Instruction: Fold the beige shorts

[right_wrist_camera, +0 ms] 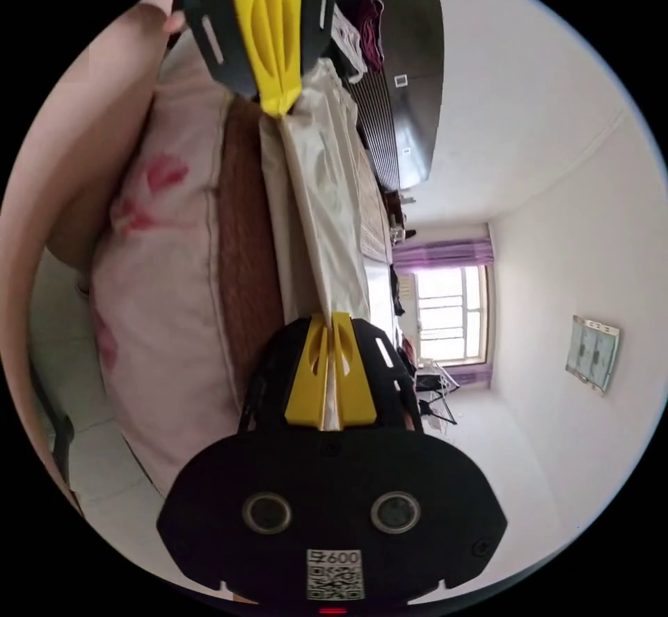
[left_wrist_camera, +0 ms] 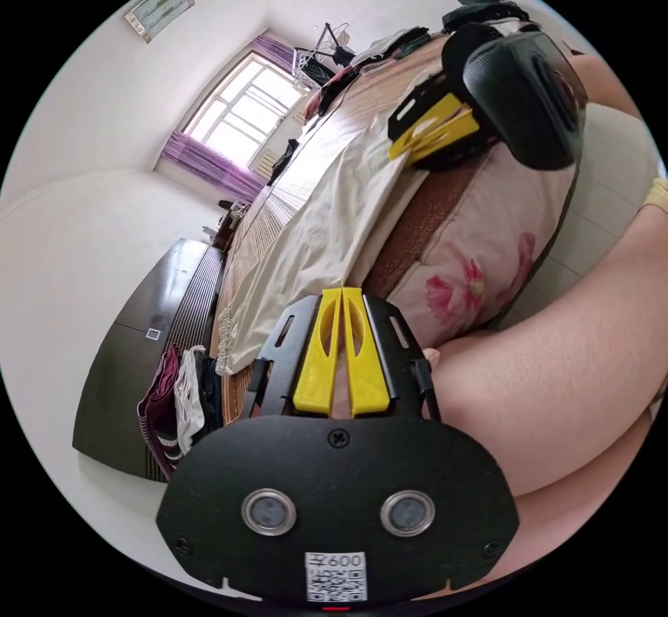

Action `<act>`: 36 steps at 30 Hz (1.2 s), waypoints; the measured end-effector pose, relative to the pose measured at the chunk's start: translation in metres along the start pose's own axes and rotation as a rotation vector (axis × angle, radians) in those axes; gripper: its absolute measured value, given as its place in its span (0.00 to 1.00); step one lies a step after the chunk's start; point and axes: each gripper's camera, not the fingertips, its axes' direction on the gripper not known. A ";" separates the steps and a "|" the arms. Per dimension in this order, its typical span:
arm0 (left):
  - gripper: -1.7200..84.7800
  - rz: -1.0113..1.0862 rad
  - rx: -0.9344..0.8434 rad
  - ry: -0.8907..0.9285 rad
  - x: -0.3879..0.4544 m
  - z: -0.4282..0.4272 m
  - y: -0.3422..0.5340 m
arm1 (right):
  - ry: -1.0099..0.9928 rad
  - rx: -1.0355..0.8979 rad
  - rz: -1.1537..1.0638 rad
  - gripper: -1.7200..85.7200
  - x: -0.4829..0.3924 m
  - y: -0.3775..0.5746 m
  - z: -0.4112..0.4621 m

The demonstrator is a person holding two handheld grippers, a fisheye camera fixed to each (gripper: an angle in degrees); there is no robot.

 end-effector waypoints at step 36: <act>0.03 0.094 -0.100 -0.022 0.124 0.051 -0.138 | 0.406 -0.993 0.895 0.01 0.511 0.855 0.010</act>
